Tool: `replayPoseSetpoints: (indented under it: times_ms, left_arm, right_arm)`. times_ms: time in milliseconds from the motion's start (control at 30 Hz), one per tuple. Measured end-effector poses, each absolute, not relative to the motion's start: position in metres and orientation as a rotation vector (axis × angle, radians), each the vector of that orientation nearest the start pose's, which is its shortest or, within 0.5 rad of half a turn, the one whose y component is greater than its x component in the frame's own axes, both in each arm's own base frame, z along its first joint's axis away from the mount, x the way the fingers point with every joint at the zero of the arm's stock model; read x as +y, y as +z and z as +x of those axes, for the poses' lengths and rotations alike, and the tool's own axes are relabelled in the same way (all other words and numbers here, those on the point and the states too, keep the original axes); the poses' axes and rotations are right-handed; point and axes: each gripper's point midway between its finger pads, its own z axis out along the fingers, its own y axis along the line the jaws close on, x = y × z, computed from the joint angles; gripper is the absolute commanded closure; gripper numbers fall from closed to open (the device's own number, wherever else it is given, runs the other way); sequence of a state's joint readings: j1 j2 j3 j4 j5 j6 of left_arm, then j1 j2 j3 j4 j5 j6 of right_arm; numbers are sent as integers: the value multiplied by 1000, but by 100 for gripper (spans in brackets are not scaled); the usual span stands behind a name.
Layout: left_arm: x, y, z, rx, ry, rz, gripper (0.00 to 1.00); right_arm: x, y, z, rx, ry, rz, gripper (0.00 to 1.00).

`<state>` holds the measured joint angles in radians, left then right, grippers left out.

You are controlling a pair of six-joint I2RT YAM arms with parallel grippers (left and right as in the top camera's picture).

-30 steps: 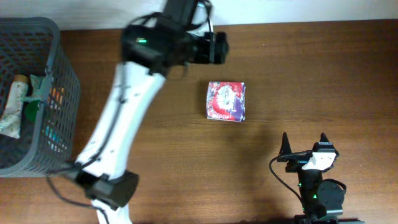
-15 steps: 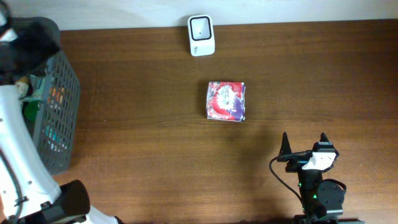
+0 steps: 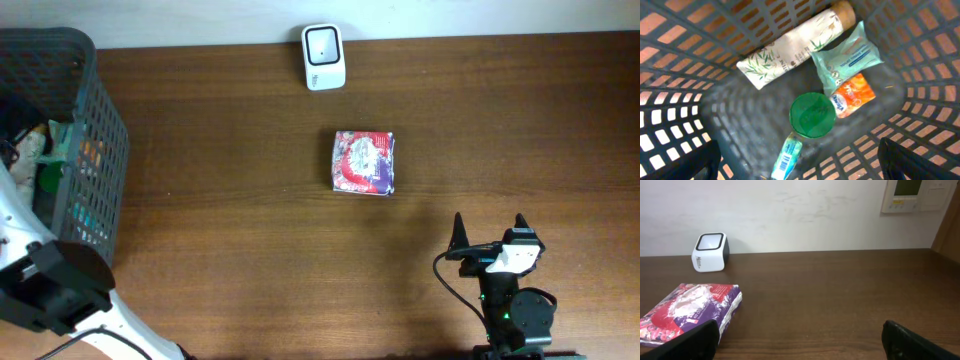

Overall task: Scan the item barcode
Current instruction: 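Reach the left gripper into the basket toward the small green item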

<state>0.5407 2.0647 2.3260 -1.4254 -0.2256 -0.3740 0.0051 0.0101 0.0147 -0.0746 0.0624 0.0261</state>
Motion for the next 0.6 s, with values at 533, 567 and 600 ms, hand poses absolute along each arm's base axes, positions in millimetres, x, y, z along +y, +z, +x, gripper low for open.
replayPoseSetpoints:
  times_ms: [533,567,600]
  left_arm:
    - [226,217,330,2719,203,-1330,1]
    - [226,215,327,2725,202,-1342,1]
    - [226,215,324,2725,202,-1347,1]
  right_arm:
    - [-10,160,246,1639,-28,65,1]
    - [-9,160,246,1639,-28,65,1]
    - [-9,160,246,1639,-27,65,1]
